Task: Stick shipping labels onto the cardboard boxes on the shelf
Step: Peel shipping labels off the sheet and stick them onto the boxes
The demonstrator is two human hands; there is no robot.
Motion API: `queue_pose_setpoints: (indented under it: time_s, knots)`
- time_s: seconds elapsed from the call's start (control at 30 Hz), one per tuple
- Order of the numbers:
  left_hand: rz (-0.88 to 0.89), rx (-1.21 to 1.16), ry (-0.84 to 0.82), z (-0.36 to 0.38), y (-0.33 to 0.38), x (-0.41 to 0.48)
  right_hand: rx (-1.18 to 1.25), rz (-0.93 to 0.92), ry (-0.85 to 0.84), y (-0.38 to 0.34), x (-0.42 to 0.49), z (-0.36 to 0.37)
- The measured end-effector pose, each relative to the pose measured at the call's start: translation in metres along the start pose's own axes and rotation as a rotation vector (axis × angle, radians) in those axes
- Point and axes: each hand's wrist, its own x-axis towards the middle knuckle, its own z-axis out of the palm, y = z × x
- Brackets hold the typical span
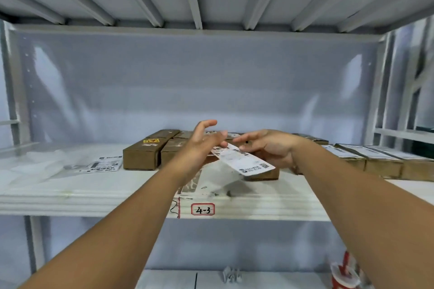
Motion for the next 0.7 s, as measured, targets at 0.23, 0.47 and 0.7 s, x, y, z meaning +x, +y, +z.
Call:
queue_pose_setpoints:
  time_s: [0.23,0.47,0.7]
  knots:
    - [0.175,0.363,0.314,0.033,0.009,0.014,0.143,-0.097,0.095,0.007,-0.014,-0.015]
    - [-0.102,-0.056,0.270,0.048,-0.014,0.026,0.399,-0.226,0.412,0.028,0.004,-0.036]
    - [-0.078,-0.235,0.329,0.056,-0.035,0.054,0.513,-0.357,0.404,0.038,0.035,-0.036]
